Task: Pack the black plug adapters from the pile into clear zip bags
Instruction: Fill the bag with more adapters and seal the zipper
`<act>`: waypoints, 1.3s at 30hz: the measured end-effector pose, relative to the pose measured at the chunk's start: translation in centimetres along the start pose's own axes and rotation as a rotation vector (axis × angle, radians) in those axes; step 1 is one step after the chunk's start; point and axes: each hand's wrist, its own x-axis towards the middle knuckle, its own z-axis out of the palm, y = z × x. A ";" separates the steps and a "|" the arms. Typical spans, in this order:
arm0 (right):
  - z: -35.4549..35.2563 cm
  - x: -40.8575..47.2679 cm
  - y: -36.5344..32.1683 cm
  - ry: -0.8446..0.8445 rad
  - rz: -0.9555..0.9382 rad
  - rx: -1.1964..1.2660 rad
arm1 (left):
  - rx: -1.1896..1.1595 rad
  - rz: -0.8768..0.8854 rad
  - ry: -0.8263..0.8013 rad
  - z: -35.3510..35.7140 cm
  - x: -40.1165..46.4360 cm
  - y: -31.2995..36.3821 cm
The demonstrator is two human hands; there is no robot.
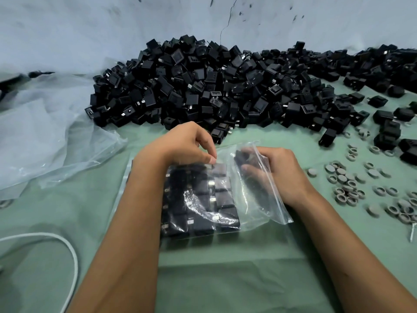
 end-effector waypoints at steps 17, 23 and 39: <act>2.6 0.6 0.1 0.067 -0.258 -0.077 | 0.000 -0.014 0.007 0.6 0.3 -0.9; 2.8 0.8 0.3 0.016 -0.135 0.146 | -0.075 -0.035 0.167 1.2 1.1 -1.8; 2.1 0.3 -0.6 0.012 -0.213 0.064 | -0.086 -0.080 0.156 1.3 1.0 -1.8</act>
